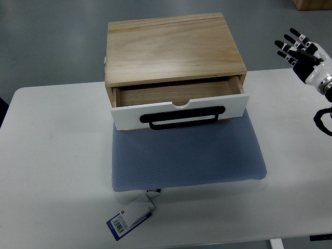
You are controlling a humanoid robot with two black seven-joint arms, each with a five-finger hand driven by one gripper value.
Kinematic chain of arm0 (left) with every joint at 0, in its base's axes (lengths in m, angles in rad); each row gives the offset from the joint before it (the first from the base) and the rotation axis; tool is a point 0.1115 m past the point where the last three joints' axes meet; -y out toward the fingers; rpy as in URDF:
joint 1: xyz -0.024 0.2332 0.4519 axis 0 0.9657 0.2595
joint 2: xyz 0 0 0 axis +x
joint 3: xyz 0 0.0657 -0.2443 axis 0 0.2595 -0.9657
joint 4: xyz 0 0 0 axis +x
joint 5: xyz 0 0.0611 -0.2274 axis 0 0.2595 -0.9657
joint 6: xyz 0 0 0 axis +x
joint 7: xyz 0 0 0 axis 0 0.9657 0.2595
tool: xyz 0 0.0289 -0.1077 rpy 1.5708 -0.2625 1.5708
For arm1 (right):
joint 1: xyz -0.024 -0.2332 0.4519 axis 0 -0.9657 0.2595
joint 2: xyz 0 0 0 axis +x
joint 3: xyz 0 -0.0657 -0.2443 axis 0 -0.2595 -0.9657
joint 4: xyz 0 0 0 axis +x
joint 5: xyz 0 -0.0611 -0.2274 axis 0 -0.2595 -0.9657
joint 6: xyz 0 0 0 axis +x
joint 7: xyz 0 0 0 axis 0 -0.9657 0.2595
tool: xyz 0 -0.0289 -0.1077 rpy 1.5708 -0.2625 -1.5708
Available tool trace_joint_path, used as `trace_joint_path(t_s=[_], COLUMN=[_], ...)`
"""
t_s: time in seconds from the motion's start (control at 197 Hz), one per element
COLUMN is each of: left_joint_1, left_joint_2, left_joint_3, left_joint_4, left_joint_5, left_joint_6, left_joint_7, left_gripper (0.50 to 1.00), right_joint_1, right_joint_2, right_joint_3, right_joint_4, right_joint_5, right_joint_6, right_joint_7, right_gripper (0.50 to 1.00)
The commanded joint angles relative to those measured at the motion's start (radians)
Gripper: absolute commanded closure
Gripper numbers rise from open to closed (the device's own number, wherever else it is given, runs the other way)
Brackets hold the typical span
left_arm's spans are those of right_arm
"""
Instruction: Open wood drawer with right hand
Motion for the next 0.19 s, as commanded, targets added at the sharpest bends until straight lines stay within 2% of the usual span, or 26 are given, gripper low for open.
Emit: trace_joint_path(t_s=[0.0, 0.188], left_joint_1=[0.0, 0.0], left_joint_2=[0.0, 0.0], left_joint_3=[0.0, 0.0], left_joint_4=[0.0, 0.0], left_joint_5=[0.0, 0.0], left_joint_6=[0.0, 0.0], left_joint_7=[-0.001, -0.001], left_gripper=[0.5, 0.5], right_joint_1=[-0.014, -0.016], right_joint_2=[0.014, 0.028], right_joint_3=[0.0, 0.0], right_joint_4=[-0.016, -0.025], right_joint_5=[0.0, 0.001], right_joint_6=[-0.001, -0.002], right_joint_7=[0.018, 0.022], right_gripper=[0.57, 0.57])
